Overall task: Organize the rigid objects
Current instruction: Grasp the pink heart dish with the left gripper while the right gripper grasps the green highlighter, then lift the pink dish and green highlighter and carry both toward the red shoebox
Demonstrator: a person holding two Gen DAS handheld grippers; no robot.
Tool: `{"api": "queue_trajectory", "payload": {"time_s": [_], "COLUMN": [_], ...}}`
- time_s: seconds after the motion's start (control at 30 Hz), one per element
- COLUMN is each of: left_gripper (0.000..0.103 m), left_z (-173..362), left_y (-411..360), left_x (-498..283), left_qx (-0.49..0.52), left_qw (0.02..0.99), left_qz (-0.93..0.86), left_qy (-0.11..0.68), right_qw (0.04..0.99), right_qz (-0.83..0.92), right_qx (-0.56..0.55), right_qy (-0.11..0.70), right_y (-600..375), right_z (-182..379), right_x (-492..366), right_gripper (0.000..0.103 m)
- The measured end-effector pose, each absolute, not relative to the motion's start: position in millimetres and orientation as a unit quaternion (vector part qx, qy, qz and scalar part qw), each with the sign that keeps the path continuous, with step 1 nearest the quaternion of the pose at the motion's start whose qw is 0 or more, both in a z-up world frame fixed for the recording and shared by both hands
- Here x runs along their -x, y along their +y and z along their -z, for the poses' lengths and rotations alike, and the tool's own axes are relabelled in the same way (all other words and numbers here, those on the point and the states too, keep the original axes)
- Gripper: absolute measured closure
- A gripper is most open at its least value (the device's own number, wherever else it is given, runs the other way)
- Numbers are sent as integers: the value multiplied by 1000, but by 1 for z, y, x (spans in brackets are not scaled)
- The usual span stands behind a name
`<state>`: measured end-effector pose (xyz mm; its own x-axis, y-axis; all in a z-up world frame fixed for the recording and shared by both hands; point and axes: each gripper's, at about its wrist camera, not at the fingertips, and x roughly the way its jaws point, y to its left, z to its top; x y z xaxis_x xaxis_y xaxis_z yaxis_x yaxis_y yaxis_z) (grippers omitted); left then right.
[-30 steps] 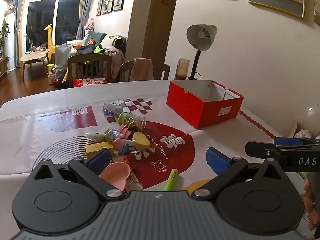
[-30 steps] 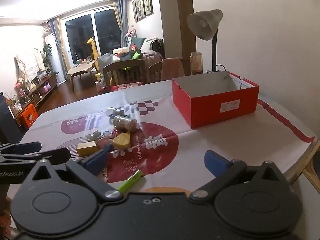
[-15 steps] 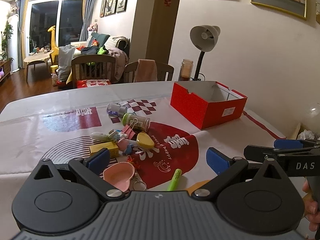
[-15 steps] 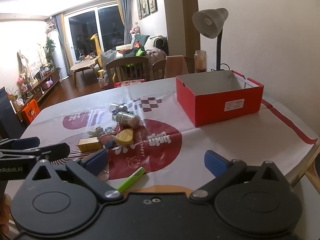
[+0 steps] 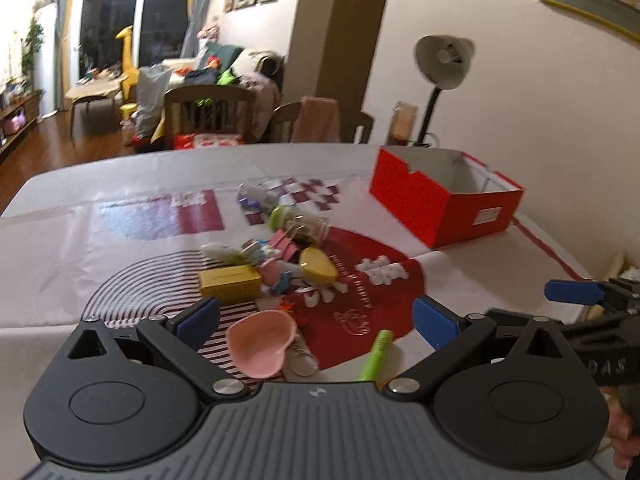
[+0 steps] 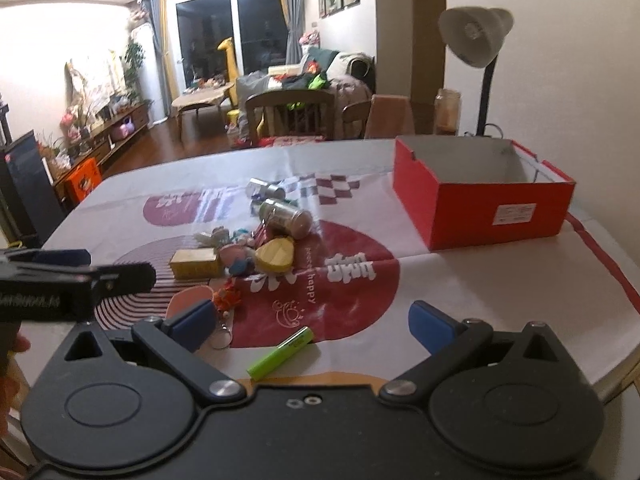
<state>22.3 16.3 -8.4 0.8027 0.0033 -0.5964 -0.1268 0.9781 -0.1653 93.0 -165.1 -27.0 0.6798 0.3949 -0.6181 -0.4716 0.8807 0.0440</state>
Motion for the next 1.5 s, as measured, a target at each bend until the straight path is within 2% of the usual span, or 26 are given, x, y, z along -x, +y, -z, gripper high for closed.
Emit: {"api": "queue_trajectory", "payload": {"time_s": [0.47, 0.63, 1.1, 1.13, 1.17, 1.23, 1.37, 1.5], "left_gripper": [0, 0, 1, 2, 10, 20, 35, 37], "left_z": [79, 100, 126, 127, 127, 129, 130, 130], "left_y": [38, 35, 54, 54, 54, 53, 51, 49], "left_x": [-80, -95, -107, -107, -108, -109, -108, -107], "left_qx": [71, 42, 53, 54, 55, 57, 58, 52], "left_qw": [928, 923, 912, 911, 911, 907, 906, 907], "left_qz": [-67, -68, -58, -56, -53, -45, -36, -33], "left_qy": [360, 375, 403, 404, 405, 414, 418, 418], "right_qw": [880, 866, 838, 837, 836, 835, 833, 837], "right_qz": [-245, -244, -249, -249, -248, -247, -248, -240], "right_qx": [82, 89, 71, 70, 69, 68, 71, 93], "right_qy": [399, 426, 480, 483, 484, 486, 488, 482], "right_y": [-141, -129, -110, -109, -108, -106, -104, -100], "right_z": [85, 105, 133, 134, 134, 134, 134, 133], "right_x": [-132, -145, -172, -174, -174, -175, -175, -174], "right_gripper": [8, 13, 30, 31, 31, 43, 54, 73]}}
